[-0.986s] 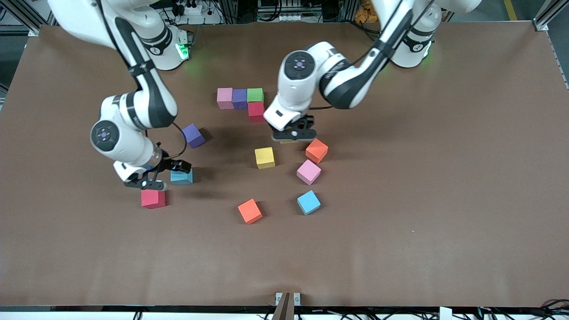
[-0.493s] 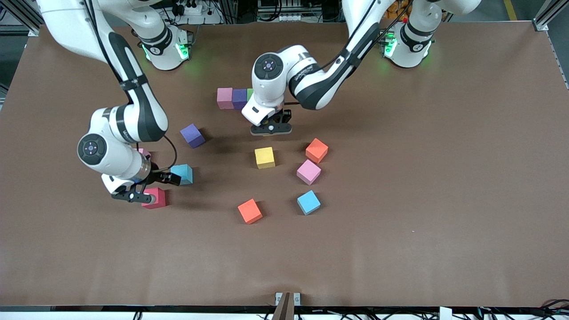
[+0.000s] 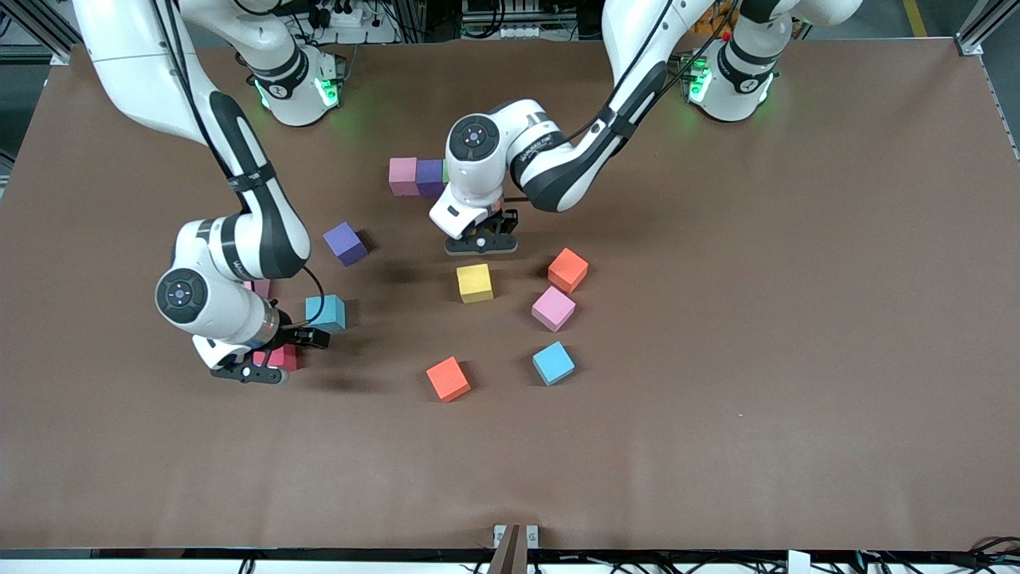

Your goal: Form number 2 with 11 blocks

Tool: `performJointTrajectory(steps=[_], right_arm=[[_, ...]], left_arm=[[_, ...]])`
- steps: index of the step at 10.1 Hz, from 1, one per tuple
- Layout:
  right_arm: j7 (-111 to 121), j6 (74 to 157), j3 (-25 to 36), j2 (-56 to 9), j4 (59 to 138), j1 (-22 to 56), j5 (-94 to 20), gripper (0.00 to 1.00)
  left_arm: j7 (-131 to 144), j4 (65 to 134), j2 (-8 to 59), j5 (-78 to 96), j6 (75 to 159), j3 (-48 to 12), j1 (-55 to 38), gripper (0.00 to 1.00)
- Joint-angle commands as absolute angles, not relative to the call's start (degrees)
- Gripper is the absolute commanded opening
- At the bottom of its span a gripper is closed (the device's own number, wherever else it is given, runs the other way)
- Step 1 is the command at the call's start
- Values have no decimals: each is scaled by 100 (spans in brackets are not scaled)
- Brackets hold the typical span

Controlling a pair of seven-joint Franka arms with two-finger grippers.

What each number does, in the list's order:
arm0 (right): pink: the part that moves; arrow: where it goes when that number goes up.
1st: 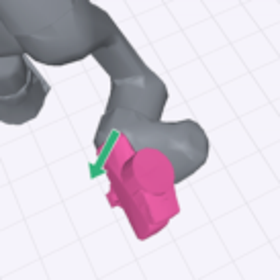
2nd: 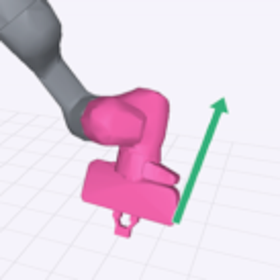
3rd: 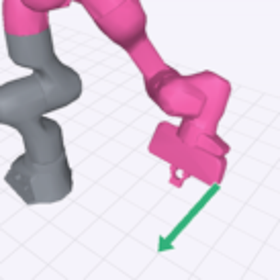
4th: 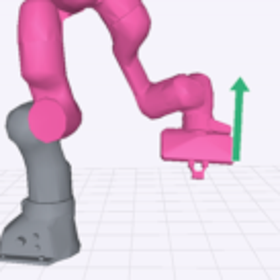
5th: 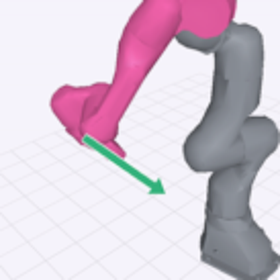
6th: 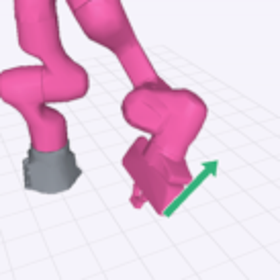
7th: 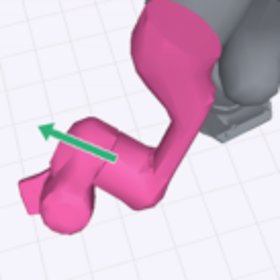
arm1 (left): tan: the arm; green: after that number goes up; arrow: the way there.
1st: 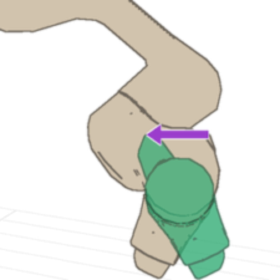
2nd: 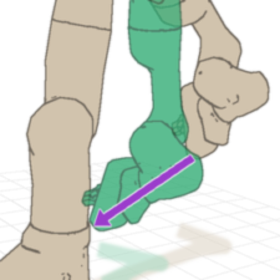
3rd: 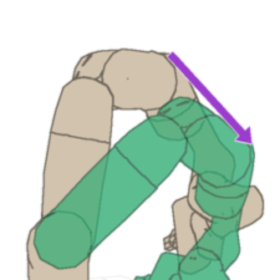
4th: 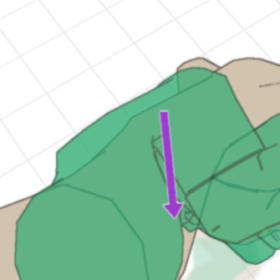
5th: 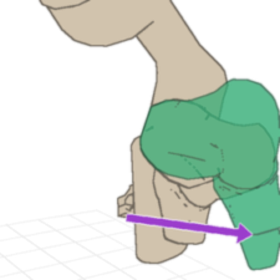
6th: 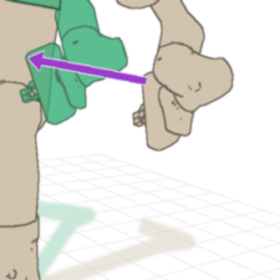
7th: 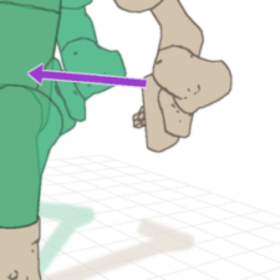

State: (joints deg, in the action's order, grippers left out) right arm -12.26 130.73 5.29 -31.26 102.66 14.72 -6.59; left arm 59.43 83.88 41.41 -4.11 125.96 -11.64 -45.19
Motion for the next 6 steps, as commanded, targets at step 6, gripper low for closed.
performJointTrajectory(steps=[6], right_arm=[[-1100, 13008, 466, -3392, 10116, 1634, -589, 100]], left_arm=[[6222, 8156, 4526, -772, 12630, -1107, -5027, 5]])
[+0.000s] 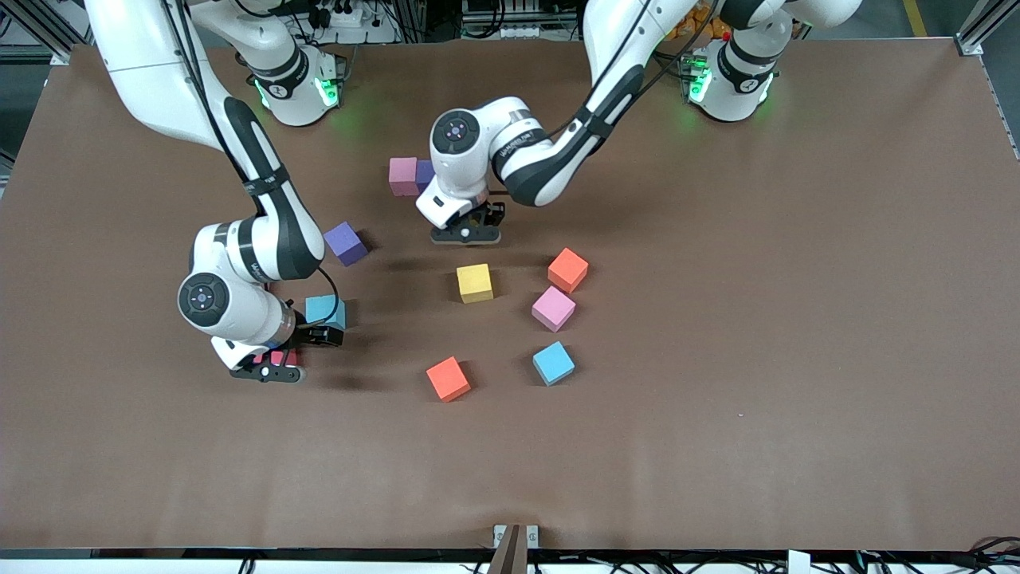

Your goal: Form number 2 with 11 blocks

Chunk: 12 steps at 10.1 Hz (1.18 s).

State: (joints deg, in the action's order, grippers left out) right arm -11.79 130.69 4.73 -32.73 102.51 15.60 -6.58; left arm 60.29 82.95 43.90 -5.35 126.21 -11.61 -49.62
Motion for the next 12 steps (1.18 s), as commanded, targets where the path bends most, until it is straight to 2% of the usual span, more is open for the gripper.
performJointTrajectory(steps=[1, 3, 8, 12], right_arm=[[-916, 12973, 466, -3393, 10160, 1687, -589, 100], [-695, 13007, 457, -3305, 10510, 1748, -589, 100], [-457, 13061, 466, -2858, 11187, 1854, -580, 100], [-290, 13052, 475, -2698, 11364, 1776, -580, 100]], left_arm=[[6249, 8139, 4587, -878, 12673, -1107, -5027, 5], [6267, 8139, 4684, -940, 12937, -1047, -5036, 5], [6557, 8139, 4720, -940, 12964, -1037, -5194, 5], [6715, 8147, 4729, -1062, 12964, -1046, -5352, 5]])
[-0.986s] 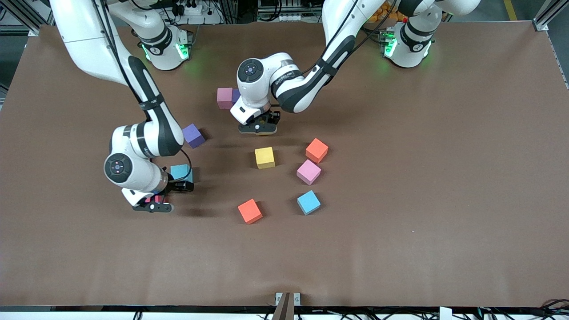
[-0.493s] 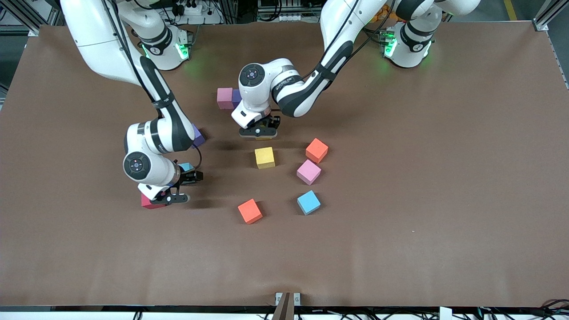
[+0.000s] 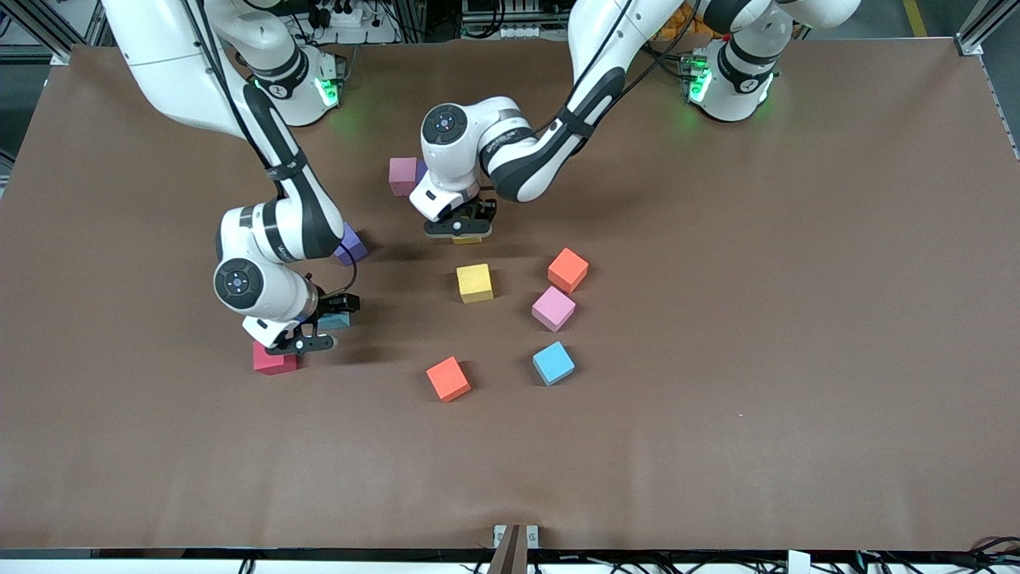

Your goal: Form number 2 with 11 blocks

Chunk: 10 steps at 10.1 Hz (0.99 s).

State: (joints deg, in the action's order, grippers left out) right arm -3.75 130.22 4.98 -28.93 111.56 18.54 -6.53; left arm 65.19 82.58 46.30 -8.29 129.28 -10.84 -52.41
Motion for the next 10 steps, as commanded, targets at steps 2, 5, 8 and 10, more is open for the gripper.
performJointTrajectory(steps=[2, 5, 8, 10], right_arm=[[-290, 13069, 483, -2698, 11355, 1767, -580, 100], [-290, 13069, 492, -2698, 11364, 1758, -580, 100], [-290, 13069, 492, -2707, 11347, 1723, -580, 100], [-299, 13087, 492, -2733, 11303, 1723, -589, 100]], left_arm=[[6767, 8121, 4790, -1195, 12964, -1046, -5353, 5], [6768, 8121, 4790, -1345, 13051, -1046, -5353, 5], [6768, 8121, 4825, -1406, 13271, -1020, -5344, 5], [6881, 8130, 4834, -1468, 13271, -1028, -5353, 5]])
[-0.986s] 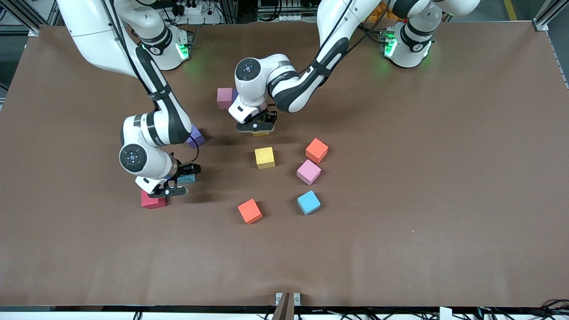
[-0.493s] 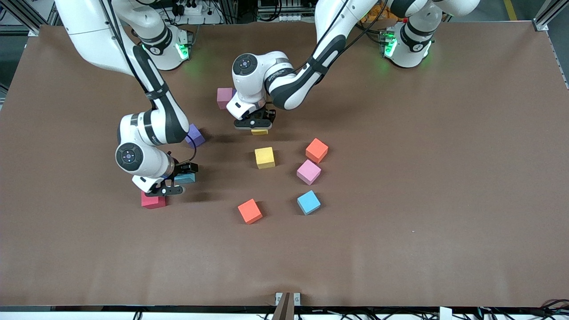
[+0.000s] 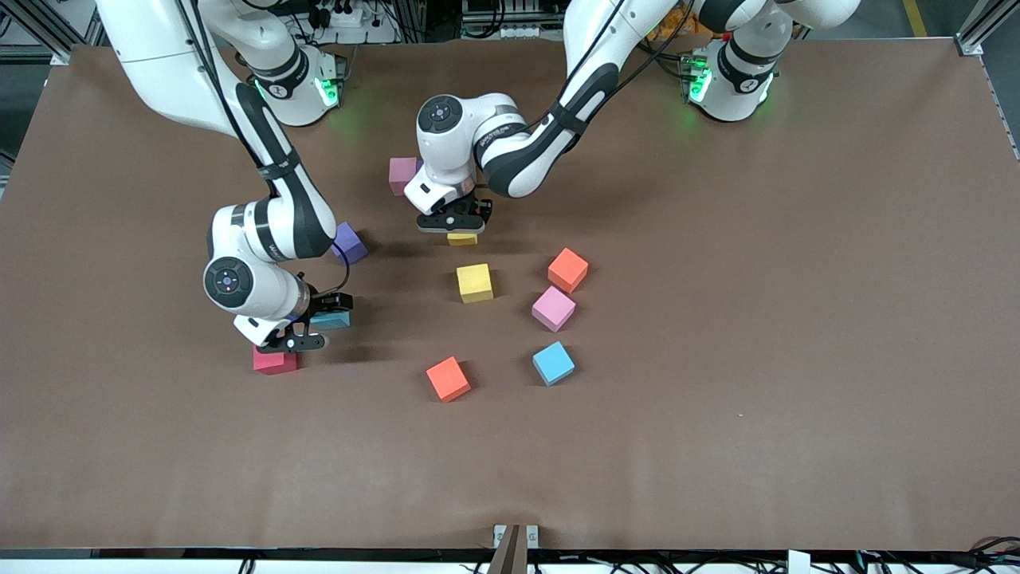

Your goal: Form number 2 with 11 blocks

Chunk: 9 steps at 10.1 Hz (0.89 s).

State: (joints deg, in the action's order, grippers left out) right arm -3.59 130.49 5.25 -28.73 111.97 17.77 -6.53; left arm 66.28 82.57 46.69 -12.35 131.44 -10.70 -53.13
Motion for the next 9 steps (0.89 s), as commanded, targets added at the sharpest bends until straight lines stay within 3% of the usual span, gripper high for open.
performJointTrajectory(steps=[1, 2, 3, 4, 5, 7, 9], right_arm=[[-308, 13148, 483, -2751, 11294, 1723, -598, 100], [-308, 13175, 483, -2760, 11294, 1723, -606, 100], [-308, 13210, 483, -2760, 11294, 1723, -615, 81], [-325, 13201, 475, -2760, 11294, 1740, -641, 17], [-334, 13192, 466, -2734, 11311, 1749, -650, 0], [-360, 13175, 466, -2690, 11320, 1732, -650, 0], [-561, 13114, 466, -2453, 11303, 1731, -773, 0]], left_arm=[[6908, 8130, 4834, -1468, 13271, -1028, -5353, 5], [7004, 8130, 4834, -1468, 13271, -1028, -5353, 5], [7074, 8130, 4843, -1468, 13271, -1028, -5353, 5], [7093, 8130, 4843, -1468, 13271, -1028, -5361, 5], [7093, 8139, 4843, -1468, 13271, -1028, -5370, 6], [7093, 8139, 4843, -1477, 13271, -1028, -5396, 11], [7093, 8147, 4843, -1485, 13271, -1037, -5405, 30]])
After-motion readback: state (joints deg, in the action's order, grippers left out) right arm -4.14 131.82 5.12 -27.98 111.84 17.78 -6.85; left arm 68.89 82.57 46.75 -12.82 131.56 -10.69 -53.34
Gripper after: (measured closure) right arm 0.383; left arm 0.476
